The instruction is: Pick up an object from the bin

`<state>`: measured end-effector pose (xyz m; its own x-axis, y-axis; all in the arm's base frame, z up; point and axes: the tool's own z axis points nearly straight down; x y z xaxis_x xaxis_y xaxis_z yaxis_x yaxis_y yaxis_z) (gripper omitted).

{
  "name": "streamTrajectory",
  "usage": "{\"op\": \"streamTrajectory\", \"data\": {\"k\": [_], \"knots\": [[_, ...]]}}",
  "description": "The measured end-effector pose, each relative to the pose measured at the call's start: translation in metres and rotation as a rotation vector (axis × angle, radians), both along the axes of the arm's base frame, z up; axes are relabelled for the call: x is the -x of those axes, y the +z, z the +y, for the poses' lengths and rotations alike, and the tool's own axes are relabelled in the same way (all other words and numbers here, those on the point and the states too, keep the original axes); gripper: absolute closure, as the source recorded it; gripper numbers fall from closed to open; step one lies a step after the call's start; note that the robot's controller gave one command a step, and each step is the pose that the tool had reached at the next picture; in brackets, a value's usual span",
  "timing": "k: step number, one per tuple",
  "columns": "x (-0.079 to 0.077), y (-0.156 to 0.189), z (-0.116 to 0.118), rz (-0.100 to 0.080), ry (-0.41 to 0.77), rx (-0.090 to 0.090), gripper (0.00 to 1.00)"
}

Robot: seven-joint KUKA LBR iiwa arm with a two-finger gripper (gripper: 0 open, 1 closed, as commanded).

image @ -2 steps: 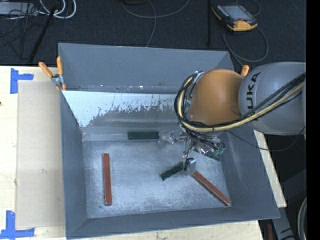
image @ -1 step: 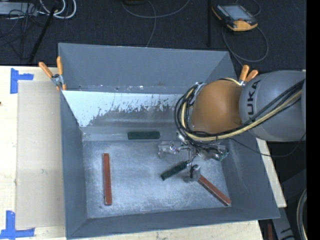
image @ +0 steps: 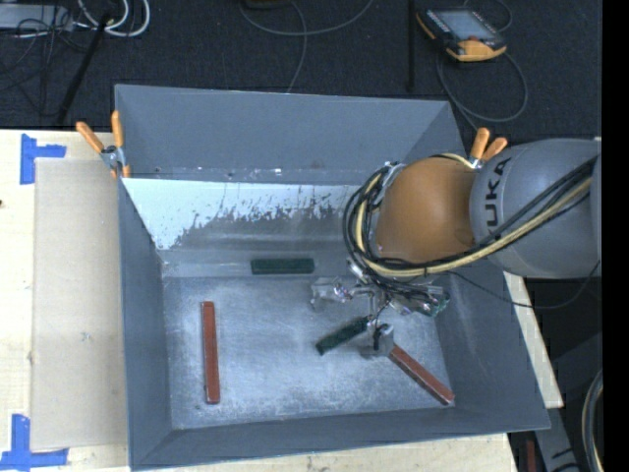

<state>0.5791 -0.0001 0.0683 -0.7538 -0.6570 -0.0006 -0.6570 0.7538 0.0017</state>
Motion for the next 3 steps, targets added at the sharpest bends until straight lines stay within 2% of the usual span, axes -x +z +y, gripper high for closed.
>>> {"op": "streamTrajectory", "data": {"k": [1, 2, 3], "knots": [[0.0, 0.001, 0.0, -0.001, -0.002, 0.0, 1.0], [-0.002, 0.107, 0.001, -0.009, -0.006, 0.001, 1.0], [-0.003, 0.129, 0.002, -0.005, -0.012, 0.001, 1.0]]}}
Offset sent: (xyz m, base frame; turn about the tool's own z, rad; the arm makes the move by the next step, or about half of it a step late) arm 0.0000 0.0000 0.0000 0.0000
